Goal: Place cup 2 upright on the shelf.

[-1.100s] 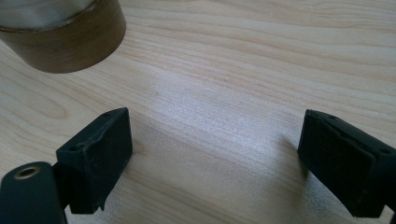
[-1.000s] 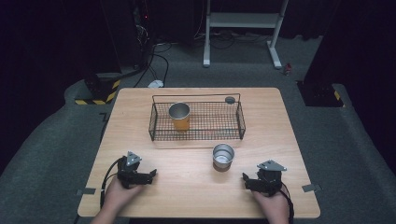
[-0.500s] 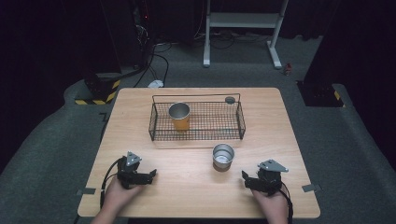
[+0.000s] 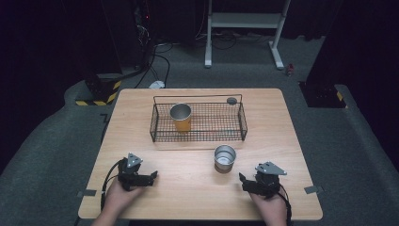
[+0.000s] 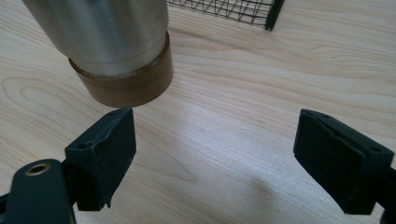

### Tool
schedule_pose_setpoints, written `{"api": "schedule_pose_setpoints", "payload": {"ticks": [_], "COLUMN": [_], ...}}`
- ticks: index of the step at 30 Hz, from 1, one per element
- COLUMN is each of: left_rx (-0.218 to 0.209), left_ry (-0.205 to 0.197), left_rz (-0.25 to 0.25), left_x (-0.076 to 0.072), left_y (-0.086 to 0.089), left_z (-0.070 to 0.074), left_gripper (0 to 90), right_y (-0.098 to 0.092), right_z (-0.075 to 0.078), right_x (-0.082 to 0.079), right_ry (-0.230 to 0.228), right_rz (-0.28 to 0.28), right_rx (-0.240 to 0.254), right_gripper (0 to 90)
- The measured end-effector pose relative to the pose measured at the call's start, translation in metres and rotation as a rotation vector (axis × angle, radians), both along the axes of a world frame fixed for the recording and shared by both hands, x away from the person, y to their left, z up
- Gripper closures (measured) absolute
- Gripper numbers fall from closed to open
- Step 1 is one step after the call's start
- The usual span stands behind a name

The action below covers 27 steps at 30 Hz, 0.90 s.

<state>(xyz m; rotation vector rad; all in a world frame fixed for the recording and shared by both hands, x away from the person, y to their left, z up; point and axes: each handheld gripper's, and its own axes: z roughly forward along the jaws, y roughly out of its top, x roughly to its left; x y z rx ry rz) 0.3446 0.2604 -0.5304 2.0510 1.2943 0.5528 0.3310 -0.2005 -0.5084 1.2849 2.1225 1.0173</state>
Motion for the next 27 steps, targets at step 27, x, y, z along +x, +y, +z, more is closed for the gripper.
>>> {"api": "schedule_pose_setpoints", "payload": {"ticks": [27], "left_rx": [-0.011], "left_ry": [-0.002], "left_rz": [0.021], "left_x": [-0.005], "left_y": [0.002], "left_z": [0.0], "left_gripper": [1.8], "right_y": [0.036], "right_z": [0.002], "right_x": [0.002], "right_ry": [-0.025], "right_rz": [0.115], "right_rx": [0.047], "right_gripper": [11.4]}}
